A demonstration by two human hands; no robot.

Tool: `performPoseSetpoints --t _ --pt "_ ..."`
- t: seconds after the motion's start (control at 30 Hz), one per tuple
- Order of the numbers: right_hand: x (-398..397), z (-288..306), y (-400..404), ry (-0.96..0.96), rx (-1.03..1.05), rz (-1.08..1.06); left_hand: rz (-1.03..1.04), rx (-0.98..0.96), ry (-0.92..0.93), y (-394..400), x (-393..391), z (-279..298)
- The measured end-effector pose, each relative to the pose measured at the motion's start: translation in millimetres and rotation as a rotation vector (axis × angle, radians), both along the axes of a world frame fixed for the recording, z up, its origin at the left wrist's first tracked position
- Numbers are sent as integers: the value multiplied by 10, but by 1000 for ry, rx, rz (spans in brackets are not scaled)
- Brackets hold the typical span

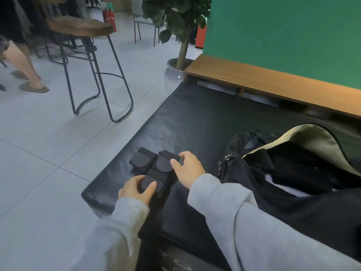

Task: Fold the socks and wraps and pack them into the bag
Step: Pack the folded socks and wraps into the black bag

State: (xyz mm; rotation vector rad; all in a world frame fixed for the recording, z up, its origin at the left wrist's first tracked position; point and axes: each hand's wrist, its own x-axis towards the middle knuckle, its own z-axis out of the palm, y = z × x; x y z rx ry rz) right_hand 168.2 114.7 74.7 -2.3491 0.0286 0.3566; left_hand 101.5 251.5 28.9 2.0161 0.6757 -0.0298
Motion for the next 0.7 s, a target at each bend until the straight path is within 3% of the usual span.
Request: performPoseSetpoints --t 0.17,0.53,0.7 --pt "110 -57 95 89 12 23 -87 -63 28 74 -8 13" --pt "306 -23 163 122 -128 154 -230 11 80 151 49 -30" --pt "336 -18 143 156 -312 147 -258 21 86 162 64 -60"
